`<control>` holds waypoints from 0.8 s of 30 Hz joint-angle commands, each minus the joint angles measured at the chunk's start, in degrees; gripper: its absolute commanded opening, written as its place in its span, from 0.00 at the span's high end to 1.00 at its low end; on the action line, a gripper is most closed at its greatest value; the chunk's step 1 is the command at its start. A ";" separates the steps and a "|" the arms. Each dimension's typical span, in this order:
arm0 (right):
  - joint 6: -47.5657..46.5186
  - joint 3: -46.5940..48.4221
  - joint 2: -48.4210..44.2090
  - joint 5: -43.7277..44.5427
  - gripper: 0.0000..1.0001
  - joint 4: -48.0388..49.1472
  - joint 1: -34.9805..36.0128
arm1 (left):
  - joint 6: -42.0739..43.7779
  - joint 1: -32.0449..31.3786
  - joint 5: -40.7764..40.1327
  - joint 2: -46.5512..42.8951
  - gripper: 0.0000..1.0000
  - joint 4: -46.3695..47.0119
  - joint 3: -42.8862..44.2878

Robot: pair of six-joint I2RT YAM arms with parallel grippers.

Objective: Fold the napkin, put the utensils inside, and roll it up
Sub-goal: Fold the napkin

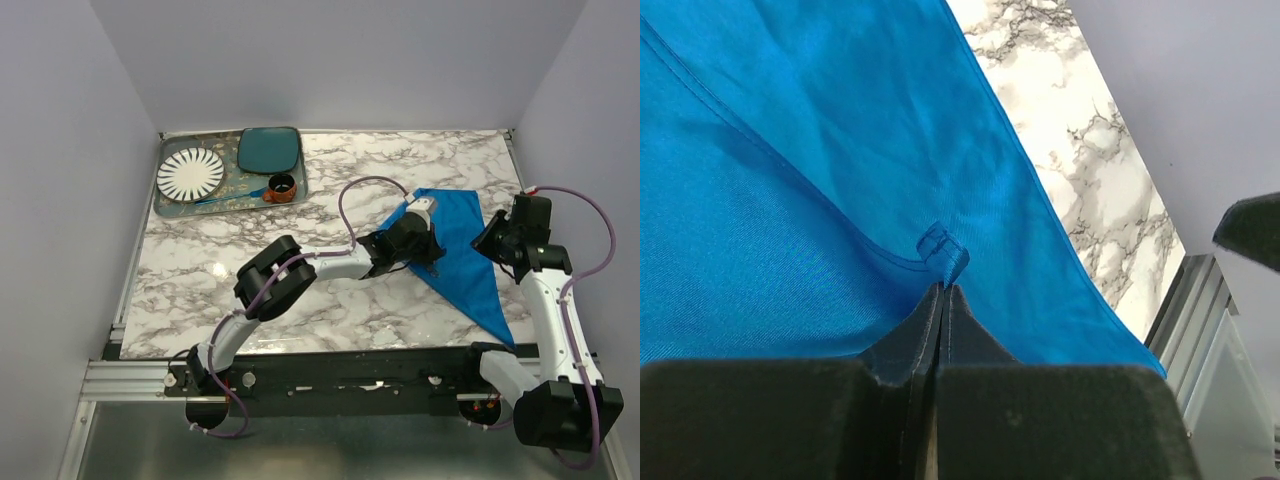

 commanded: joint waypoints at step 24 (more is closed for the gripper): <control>0.12 -0.56 2.06 -6.63 0.68 0.75 -0.14 | -4.29 1.23 10.41 -0.49 0.41 4.39 -5.88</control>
